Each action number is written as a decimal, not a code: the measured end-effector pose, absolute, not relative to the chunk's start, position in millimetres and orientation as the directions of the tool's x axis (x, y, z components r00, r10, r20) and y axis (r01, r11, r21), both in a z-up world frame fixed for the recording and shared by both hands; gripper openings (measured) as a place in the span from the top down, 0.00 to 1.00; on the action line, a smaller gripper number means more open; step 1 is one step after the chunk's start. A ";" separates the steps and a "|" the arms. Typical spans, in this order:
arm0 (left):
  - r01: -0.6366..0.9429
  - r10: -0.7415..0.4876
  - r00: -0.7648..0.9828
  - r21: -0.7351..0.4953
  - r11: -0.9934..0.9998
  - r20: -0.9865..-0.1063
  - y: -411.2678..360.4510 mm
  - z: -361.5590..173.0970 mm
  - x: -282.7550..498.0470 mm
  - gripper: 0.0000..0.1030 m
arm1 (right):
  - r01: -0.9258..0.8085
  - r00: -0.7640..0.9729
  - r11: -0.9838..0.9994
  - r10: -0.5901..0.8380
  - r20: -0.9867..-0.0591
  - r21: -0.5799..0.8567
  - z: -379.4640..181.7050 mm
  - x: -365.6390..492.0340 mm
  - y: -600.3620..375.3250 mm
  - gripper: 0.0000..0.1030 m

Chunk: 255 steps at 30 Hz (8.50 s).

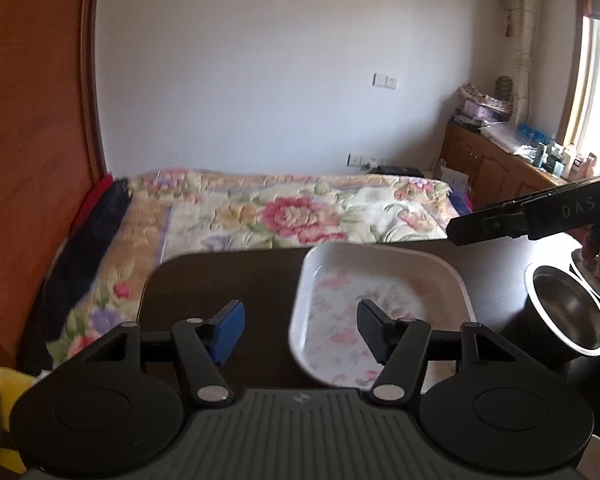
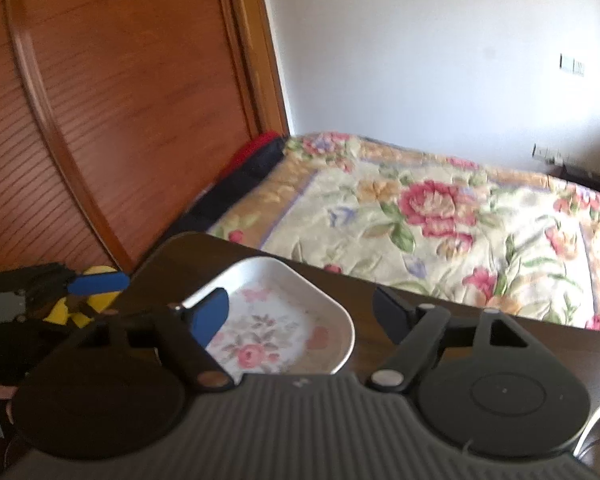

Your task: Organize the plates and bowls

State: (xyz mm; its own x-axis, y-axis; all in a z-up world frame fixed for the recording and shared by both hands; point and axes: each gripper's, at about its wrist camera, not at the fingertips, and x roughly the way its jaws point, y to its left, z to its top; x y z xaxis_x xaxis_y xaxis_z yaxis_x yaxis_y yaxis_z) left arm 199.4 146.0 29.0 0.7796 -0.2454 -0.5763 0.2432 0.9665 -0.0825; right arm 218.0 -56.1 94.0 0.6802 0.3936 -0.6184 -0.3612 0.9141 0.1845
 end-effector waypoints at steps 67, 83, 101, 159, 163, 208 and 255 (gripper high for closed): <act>0.213 -0.201 0.885 -0.019 0.977 -0.420 127.3 84.5 85.8 0.73 | -0.340 0.736 0.918 0.396 -0.549 0.207 118.7 153.0 -74.7 0.86; 0.245 -0.247 0.880 -0.059 0.968 -0.407 100.3 74.6 10.6 0.73 | -0.327 0.754 0.920 0.392 -0.527 0.217 112.5 93.5 -104.1 0.87; 0.241 -0.268 0.878 -0.117 0.964 -0.397 95.3 51.9 -43.4 0.73 | -0.360 0.743 0.904 0.427 -0.516 0.231 97.5 42.6 -110.3 0.88; 0.189 -0.242 0.842 -0.157 0.969 -0.481 73.8 7.2 -35.3 0.73 | -0.338 0.736 0.925 0.375 -0.564 0.174 44.8 51.3 -84.8 0.86; 0.187 -0.232 0.851 -0.140 0.972 -0.471 73.8 10.0 -35.4 0.73 | -0.337 0.756 0.927 0.372 -0.539 0.166 46.7 47.3 -85.9 0.86; 0.425 -0.415 0.825 -0.063 0.903 -0.385 -86.2 20.1 -36.9 0.18 | -0.186 0.948 0.979 0.202 -0.247 0.084 55.8 -86.2 -246.6 0.47; 0.414 -0.416 0.777 -0.114 0.903 -0.472 -120.9 2.4 46.9 0.45 | -0.191 0.886 0.975 0.222 -0.407 0.116 20.5 14.1 -299.9 0.26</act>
State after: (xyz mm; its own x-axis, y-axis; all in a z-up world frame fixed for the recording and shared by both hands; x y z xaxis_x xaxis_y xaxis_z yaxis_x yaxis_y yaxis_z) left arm 46.9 -120.9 2.4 0.7775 -0.4156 -0.4721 0.4138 0.9032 -0.1136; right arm 14.1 -299.9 20.5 0.8860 0.2223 -0.4069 -0.1914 0.9747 0.1158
